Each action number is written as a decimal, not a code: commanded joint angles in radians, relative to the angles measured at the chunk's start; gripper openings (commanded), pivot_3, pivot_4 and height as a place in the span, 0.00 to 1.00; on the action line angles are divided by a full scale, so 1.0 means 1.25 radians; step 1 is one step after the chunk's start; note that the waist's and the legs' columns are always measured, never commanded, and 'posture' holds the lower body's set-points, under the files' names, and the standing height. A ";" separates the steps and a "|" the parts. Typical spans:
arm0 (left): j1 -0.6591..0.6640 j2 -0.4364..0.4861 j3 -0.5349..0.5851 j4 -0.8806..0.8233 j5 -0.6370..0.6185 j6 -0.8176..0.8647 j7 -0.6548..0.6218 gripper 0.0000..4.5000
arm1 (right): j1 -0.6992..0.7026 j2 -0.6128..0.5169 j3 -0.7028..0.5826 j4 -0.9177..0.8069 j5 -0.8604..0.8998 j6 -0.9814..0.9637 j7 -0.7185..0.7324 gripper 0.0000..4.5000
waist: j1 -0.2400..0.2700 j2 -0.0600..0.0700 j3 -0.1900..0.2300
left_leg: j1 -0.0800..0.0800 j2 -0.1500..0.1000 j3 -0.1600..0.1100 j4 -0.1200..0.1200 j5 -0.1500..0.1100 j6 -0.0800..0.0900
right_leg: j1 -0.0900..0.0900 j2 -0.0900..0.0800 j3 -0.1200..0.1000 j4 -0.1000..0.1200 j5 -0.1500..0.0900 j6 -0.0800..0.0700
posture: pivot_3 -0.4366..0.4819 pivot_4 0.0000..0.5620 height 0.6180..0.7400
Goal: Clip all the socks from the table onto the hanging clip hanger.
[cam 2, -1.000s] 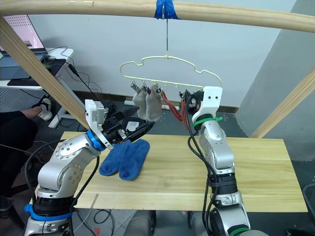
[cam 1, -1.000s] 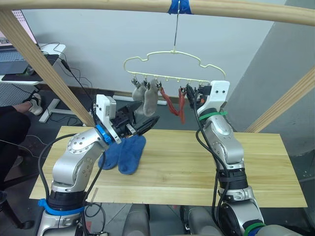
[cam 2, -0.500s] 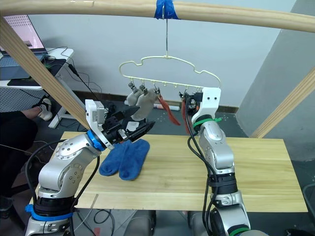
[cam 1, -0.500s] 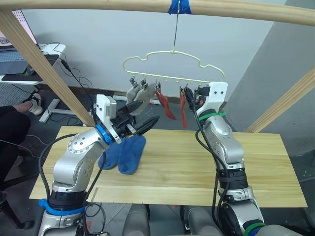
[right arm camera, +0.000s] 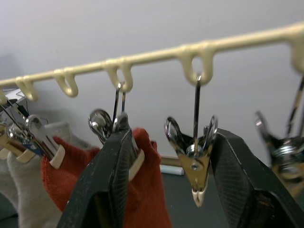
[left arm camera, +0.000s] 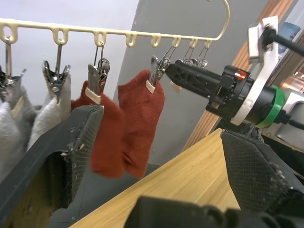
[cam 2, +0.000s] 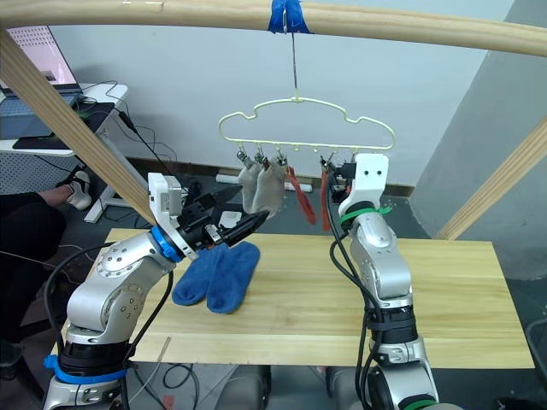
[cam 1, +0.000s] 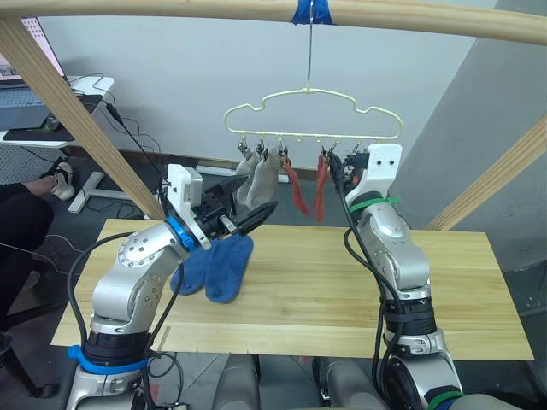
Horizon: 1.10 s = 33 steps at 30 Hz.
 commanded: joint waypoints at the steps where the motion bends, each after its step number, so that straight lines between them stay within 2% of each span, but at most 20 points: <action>1: 0.001 -0.002 0.004 -0.020 0.002 -0.011 0.001 1.00 | -0.006 -0.001 0.005 -0.053 -0.008 0.006 -0.009 0.56 | 0.000 0.000 0.000 | 0.000 0.000 0.000 0.000 0.000 0.000 | 0.000 0.000 0.000 0.000 0.000 0.000 | 0.52 0.38 1.00; 15: -0.004 -0.001 0.002 -0.012 0.007 -0.013 -0.007 1.00 | 0.001 0.015 0.005 -0.064 0.006 0.024 -0.004 0.56 | 0.000 0.000 0.000 | 0.000 0.000 0.000 0.000 0.000 0.000 | 0.000 0.000 0.000 0.000 0.000 0.000 | 0.52 0.38 1.00; 18: -0.002 -0.002 0.001 -0.014 0.008 -0.012 -0.006 1.00 | 0.000 0.014 0.003 -0.063 0.007 0.022 -0.003 0.42 | 0.000 0.000 0.000 | 0.000 0.000 0.000 0.000 0.000 0.000 | 0.000 0.000 0.000 0.000 0.000 0.000 | 0.52 0.38 1.00; 21: -0.001 -0.003 0.000 -0.016 0.008 -0.011 -0.006 1.00 | -0.001 0.012 0.004 -0.062 0.004 0.020 -0.004 0.18 | 0.000 0.000 0.000 | 0.000 0.000 0.000 0.000 0.000 0.000 | 0.000 0.000 0.000 0.000 0.000 0.000 | 0.52 0.37 1.00; 23: 0.001 -0.003 -0.001 -0.018 0.007 -0.010 -0.006 1.00 | -0.001 0.010 0.006 -0.063 0.002 0.019 -0.004 0.07 | 0.000 0.000 0.000 | 0.000 0.000 0.000 0.000 0.000 0.000 | 0.000 0.000 0.000 0.000 0.000 0.000 | 0.52 0.38 1.00; 33: 0.010 -0.003 -0.009 -0.014 0.011 -0.004 -0.006 1.00 | 0.002 0.009 0.000 -0.069 0.018 0.025 0.006 0.07 | 0.000 0.000 0.000 | 0.000 0.000 0.000 0.000 0.000 0.000 | 0.000 0.000 0.000 0.000 0.000 0.000 | 0.52 0.37 1.00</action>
